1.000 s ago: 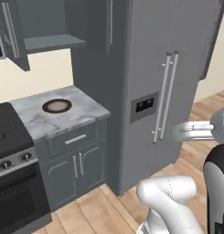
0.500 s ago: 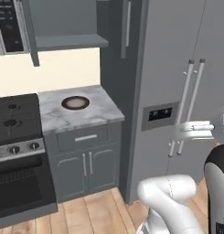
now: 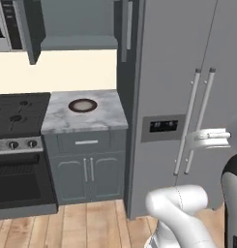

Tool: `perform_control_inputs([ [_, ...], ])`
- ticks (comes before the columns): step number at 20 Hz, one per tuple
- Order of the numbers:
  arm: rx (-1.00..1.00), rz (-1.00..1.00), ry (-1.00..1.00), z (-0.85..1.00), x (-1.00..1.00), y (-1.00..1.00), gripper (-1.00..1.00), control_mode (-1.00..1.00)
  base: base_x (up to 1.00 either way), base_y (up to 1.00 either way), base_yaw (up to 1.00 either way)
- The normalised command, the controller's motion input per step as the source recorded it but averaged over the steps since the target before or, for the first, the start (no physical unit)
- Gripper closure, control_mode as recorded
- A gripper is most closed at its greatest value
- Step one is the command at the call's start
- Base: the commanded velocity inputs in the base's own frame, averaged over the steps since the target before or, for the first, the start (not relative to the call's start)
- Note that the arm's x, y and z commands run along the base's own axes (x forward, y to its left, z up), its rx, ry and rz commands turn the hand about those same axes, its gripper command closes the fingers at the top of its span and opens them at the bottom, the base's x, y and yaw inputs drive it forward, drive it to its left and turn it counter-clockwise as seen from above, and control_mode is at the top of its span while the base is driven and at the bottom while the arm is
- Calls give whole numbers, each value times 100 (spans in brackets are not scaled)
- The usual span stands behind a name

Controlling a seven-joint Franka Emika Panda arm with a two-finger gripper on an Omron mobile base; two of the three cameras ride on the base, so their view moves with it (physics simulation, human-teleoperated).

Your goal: Move the hot dog bun to the plate on the dining table and place the condiment next to that plate. Then navigate to the fridge and take the sausage and place it on the plate as well.

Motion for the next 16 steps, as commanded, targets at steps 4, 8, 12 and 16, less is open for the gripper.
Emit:
perform_control_inputs([
  [4, 0, 0, 0, 0, 0, 0, -100, 100, -25, -46, 2],
  [8, 0, 0, 0, 0, 0, 0, -100, 100, -25, -26, -9],
  [12, 0, 0, 0, 0, 0, 0, -100, 100, -26, -29, -17],
  [16, 0, 0, 0, 0, 0, 0, -100, 100, -17, -62, -5],
])
